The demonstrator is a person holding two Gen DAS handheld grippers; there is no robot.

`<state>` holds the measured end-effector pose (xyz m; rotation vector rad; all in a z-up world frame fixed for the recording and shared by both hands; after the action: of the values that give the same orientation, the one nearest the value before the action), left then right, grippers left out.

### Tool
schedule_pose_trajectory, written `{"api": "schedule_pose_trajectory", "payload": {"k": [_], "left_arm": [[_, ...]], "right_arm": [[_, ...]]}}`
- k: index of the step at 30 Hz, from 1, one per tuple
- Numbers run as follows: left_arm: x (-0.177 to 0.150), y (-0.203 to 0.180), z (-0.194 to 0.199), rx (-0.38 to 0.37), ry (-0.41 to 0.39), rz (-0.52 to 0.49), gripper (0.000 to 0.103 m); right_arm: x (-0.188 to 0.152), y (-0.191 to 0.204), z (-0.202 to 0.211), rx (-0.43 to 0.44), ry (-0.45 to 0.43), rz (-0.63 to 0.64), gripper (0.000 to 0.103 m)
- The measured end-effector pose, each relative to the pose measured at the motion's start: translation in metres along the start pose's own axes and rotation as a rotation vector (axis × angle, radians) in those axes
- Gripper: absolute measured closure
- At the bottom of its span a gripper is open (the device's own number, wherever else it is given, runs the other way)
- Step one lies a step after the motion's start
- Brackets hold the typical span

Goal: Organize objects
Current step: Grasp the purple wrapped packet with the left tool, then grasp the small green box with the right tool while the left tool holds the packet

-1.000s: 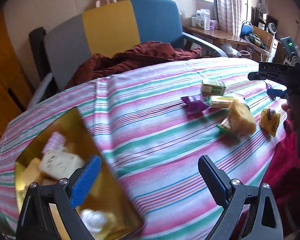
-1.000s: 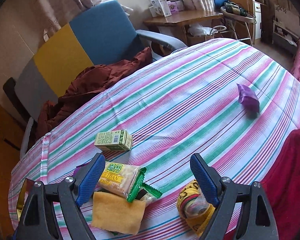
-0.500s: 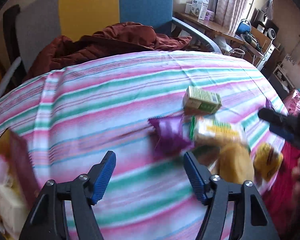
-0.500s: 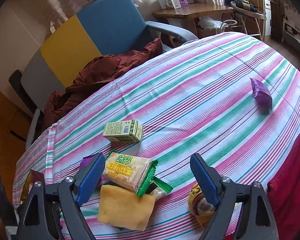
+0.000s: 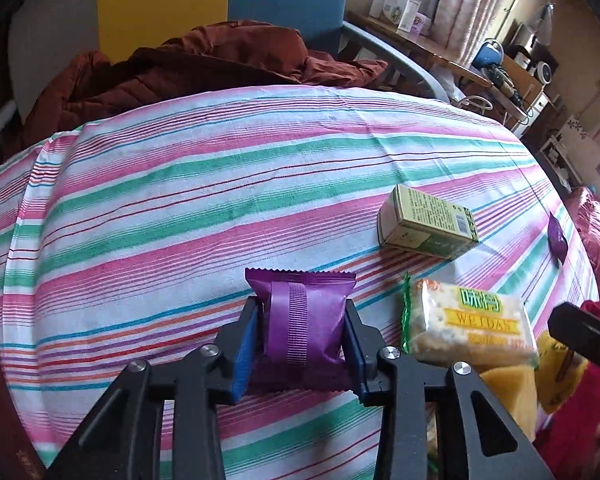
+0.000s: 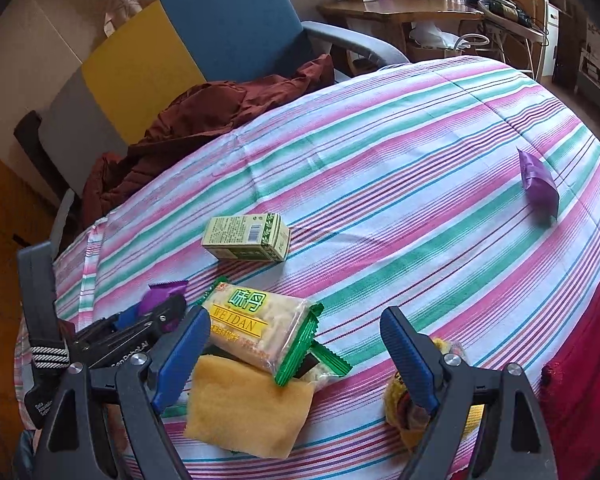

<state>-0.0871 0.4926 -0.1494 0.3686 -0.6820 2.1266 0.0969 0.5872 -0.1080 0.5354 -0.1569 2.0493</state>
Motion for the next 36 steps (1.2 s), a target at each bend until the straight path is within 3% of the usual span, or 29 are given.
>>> {"api": "schedule_pose_trajectory", "payload": {"k": [5, 9, 15, 20, 21, 22, 23, 31, 36], "left_arm": [[-0.009, 0.005, 0.005, 0.014, -0.005, -0.018, 0.064], [-0.011, 0.009, 0.008, -0.011, -0.002, 0.01, 0.064], [-0.014, 0.011, 0.01, -0.038, -0.012, 0.015, 0.064], [-0.016, 0.012, 0.011, -0.043, -0.025, 0.015, 0.064], [-0.016, 0.011, 0.011, -0.04, -0.027, 0.006, 0.064], [-0.016, 0.01, 0.01, -0.038, -0.029, 0.002, 0.065], [-0.017, 0.01, 0.01, -0.034, -0.032, -0.003, 0.066], [-0.024, 0.013, 0.025, -0.04, -0.034, 0.034, 0.068], [-0.046, 0.016, 0.07, -0.045, -0.083, 0.055, 0.068]], "right_arm": [[0.004, 0.005, -0.003, -0.019, 0.017, 0.004, 0.014], [0.026, 0.024, -0.009, -0.05, -0.003, 0.044, 0.014], [0.054, 0.061, -0.049, -0.107, 0.032, 0.082, 0.013], [0.055, 0.083, -0.083, -0.158, 0.081, 0.14, 0.013], [0.053, 0.084, -0.089, -0.158, 0.086, 0.151, 0.018], [0.052, 0.084, -0.09, -0.147, 0.086, 0.14, 0.028], [0.05, 0.082, -0.088, -0.138, 0.081, 0.134, 0.028], [0.034, 0.08, -0.019, -0.005, -0.03, 0.157, 0.028], [0.013, 0.085, 0.006, 0.079, -0.073, 0.132, 0.028]]}}
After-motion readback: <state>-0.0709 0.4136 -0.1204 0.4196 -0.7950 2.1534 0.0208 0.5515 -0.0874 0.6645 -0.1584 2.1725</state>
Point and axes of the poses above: each gripper's, at about its wrist camera, not at the fingertips, and z roughly against the way its jaws point, y to its left, x to its top, the point moved 7 cm from there along -z, roughly the way its jaws point, and after that the axes turned 12 degrees about -x, right-handed, at the moved point
